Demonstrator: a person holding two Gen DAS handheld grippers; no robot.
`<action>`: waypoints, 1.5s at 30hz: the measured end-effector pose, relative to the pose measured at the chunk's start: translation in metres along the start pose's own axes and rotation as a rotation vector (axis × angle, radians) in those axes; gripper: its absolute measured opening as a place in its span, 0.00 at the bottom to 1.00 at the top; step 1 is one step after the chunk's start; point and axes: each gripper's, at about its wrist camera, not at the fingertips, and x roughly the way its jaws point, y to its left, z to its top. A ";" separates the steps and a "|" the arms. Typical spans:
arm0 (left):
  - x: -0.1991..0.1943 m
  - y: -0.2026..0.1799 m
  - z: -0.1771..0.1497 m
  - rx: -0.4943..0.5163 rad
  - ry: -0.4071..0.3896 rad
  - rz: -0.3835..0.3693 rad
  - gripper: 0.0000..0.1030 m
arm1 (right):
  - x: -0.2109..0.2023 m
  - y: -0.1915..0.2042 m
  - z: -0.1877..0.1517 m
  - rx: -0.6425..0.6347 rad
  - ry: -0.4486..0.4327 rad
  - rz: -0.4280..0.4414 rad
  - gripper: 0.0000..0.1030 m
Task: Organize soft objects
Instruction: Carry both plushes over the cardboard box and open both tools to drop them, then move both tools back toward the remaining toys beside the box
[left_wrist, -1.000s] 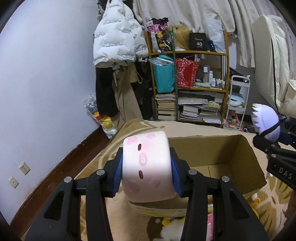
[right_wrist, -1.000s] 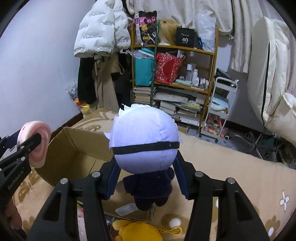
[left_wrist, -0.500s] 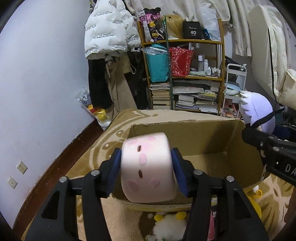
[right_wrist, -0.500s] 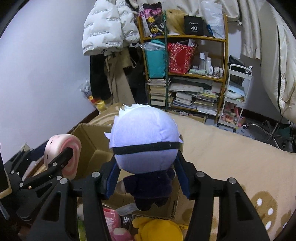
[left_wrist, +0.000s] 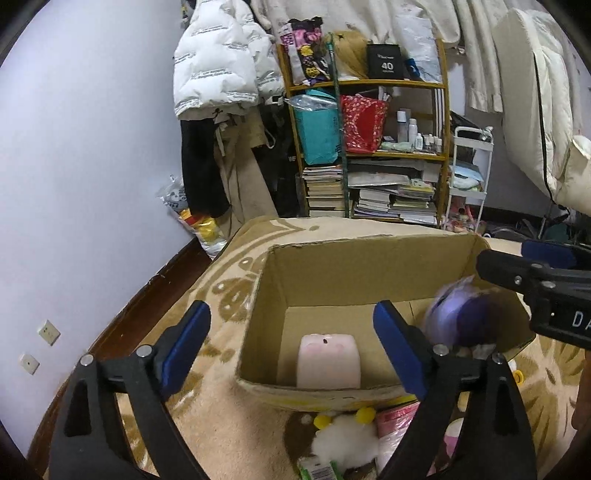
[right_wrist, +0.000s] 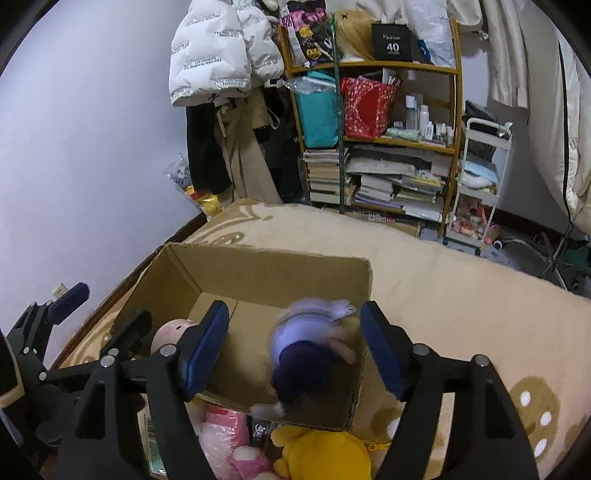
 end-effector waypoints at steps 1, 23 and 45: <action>-0.001 0.003 0.000 -0.009 0.003 -0.001 0.88 | -0.001 0.000 0.000 -0.003 -0.005 0.001 0.85; -0.033 0.031 -0.018 -0.086 0.088 0.005 0.94 | -0.035 -0.004 -0.008 0.010 -0.002 -0.065 1.00; -0.065 0.037 -0.054 -0.068 0.150 0.018 0.94 | -0.075 -0.018 -0.039 0.161 0.039 -0.116 1.00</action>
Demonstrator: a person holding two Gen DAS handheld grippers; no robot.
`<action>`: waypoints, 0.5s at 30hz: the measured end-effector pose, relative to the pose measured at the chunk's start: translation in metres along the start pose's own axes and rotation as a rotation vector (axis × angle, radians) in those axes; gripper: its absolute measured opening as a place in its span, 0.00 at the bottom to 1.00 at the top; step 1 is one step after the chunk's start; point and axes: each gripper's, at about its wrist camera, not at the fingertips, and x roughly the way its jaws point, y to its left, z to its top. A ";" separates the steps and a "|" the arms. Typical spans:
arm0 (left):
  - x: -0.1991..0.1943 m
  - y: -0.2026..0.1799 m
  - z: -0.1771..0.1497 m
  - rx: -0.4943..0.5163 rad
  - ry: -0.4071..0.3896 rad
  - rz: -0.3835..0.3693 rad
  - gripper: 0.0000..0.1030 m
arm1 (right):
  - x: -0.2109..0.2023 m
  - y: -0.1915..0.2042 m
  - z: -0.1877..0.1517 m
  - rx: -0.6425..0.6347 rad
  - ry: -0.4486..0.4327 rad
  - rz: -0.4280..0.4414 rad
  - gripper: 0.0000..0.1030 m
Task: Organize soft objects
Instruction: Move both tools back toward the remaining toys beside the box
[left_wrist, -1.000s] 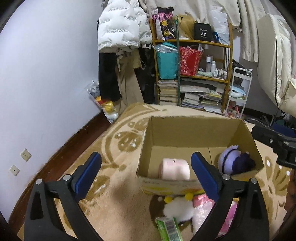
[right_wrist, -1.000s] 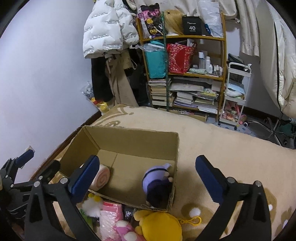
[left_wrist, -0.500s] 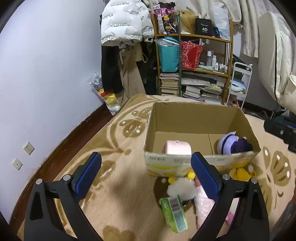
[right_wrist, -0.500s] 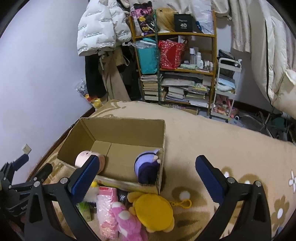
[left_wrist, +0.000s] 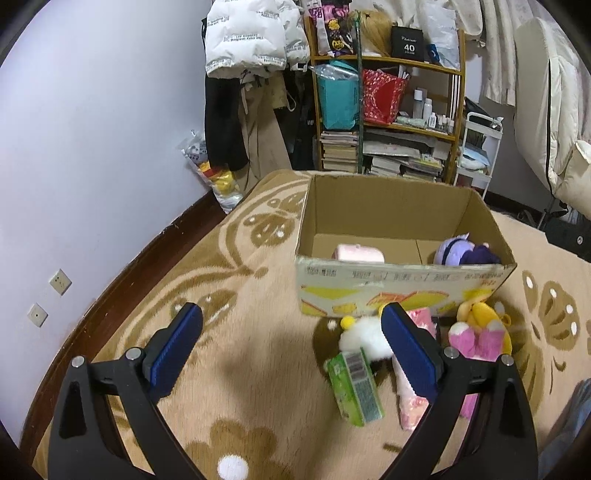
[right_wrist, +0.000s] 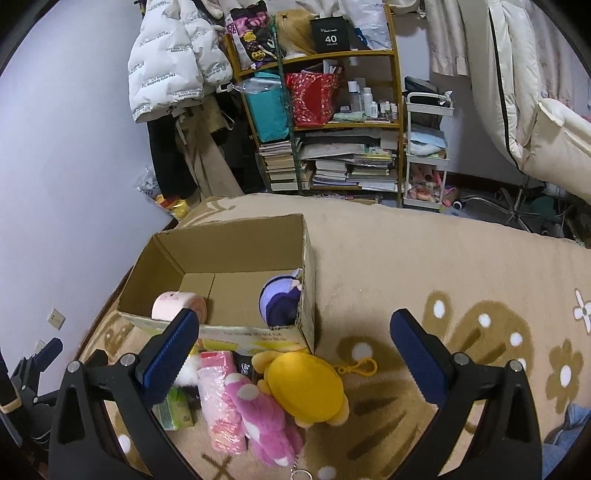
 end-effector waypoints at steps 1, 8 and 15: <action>0.000 0.001 -0.002 0.001 0.006 0.004 0.94 | 0.000 0.000 -0.001 -0.001 0.003 -0.003 1.00; 0.003 0.007 -0.010 -0.022 0.038 0.003 0.94 | 0.007 -0.002 -0.007 0.014 0.045 -0.016 1.00; 0.009 0.003 -0.015 0.003 0.050 0.010 0.94 | 0.021 -0.004 -0.014 0.026 0.091 -0.046 1.00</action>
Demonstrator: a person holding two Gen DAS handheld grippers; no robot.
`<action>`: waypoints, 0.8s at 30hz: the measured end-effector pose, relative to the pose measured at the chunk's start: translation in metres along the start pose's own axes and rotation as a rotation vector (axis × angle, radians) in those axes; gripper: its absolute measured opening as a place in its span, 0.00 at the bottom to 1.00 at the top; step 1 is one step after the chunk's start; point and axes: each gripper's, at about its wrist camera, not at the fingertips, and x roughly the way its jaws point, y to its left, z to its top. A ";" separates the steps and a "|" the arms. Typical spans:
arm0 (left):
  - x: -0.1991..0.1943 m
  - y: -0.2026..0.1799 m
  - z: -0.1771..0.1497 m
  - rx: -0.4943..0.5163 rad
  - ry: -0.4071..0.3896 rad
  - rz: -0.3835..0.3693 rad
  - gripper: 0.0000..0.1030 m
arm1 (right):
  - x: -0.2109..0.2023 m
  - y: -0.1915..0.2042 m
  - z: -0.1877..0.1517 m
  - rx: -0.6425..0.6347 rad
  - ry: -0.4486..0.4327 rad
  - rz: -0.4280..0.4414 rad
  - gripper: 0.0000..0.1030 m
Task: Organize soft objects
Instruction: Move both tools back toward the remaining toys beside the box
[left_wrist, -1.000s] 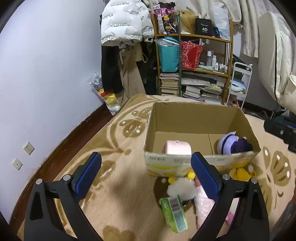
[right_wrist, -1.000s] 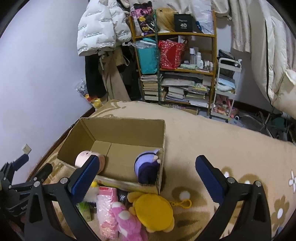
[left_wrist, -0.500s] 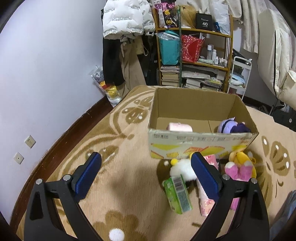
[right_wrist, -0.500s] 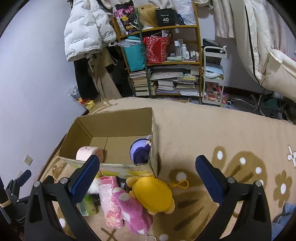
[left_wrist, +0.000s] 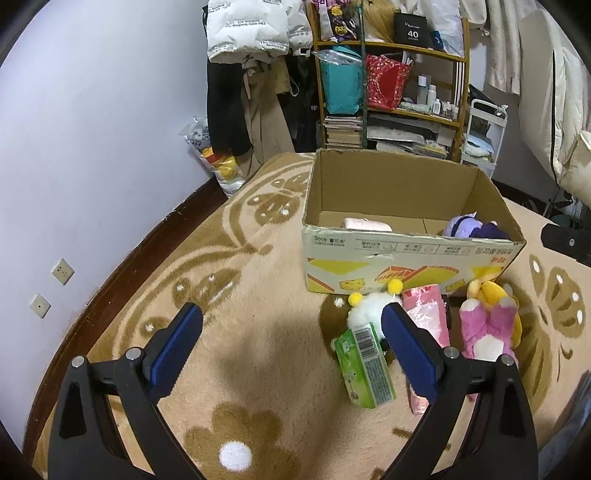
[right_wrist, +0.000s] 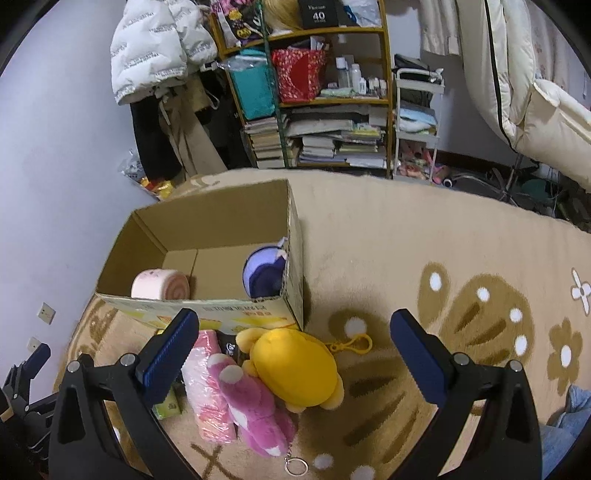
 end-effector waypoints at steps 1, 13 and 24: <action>0.002 -0.001 0.000 0.003 0.003 -0.001 0.94 | 0.003 0.000 -0.001 0.001 0.010 -0.002 1.00; 0.023 -0.012 -0.006 0.028 0.063 -0.018 0.94 | 0.029 0.005 -0.007 -0.004 0.082 -0.017 1.00; 0.036 -0.022 -0.013 0.038 0.111 -0.048 0.94 | 0.056 -0.011 -0.008 0.052 0.153 -0.025 1.00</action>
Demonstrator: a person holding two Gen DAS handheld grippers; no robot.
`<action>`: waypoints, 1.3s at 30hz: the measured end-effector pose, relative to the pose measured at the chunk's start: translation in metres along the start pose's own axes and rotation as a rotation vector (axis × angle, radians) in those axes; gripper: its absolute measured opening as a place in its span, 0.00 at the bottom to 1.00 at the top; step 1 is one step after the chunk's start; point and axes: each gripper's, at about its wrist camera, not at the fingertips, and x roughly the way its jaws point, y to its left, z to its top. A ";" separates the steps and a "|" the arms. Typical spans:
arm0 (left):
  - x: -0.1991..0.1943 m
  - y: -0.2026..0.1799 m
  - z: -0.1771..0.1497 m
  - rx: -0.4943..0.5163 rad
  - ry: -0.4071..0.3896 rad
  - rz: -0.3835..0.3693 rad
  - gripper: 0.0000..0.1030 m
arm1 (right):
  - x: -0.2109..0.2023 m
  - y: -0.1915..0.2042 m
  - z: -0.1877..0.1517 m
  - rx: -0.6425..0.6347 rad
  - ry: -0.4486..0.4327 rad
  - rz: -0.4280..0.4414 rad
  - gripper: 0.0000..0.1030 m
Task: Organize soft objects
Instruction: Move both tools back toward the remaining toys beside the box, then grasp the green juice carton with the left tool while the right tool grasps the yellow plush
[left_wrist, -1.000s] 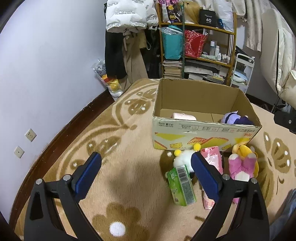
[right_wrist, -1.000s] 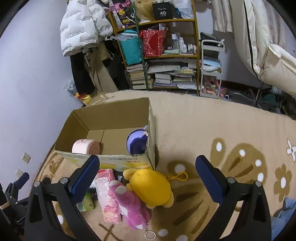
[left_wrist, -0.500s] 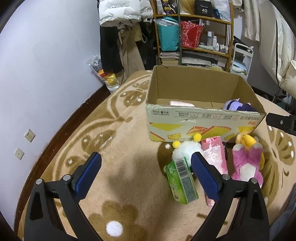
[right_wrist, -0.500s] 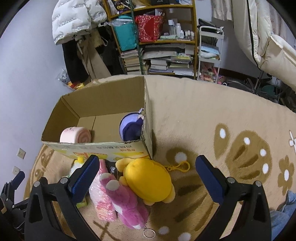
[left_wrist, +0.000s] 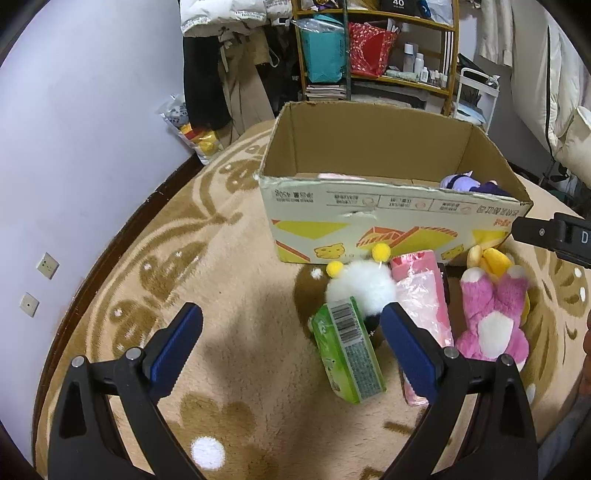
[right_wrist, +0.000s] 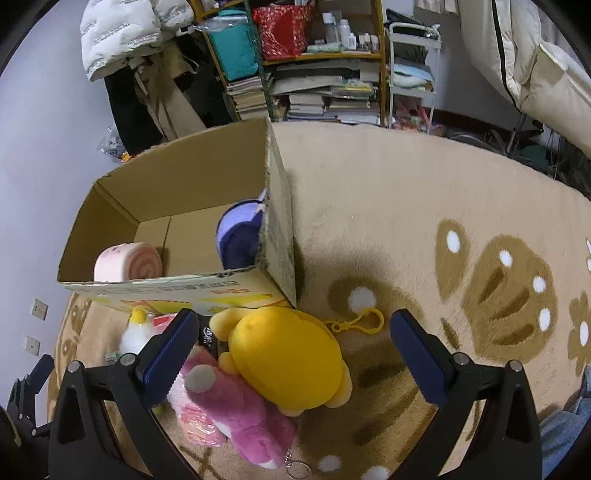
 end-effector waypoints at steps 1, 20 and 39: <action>0.001 0.000 0.000 -0.001 0.004 -0.002 0.94 | 0.002 -0.001 0.001 0.002 0.005 -0.004 1.00; 0.031 0.001 -0.006 -0.021 0.107 -0.033 0.94 | 0.041 -0.018 -0.003 0.068 0.124 0.014 1.00; 0.049 0.001 -0.009 -0.035 0.169 -0.061 0.85 | 0.060 -0.023 -0.010 0.172 0.200 0.166 0.92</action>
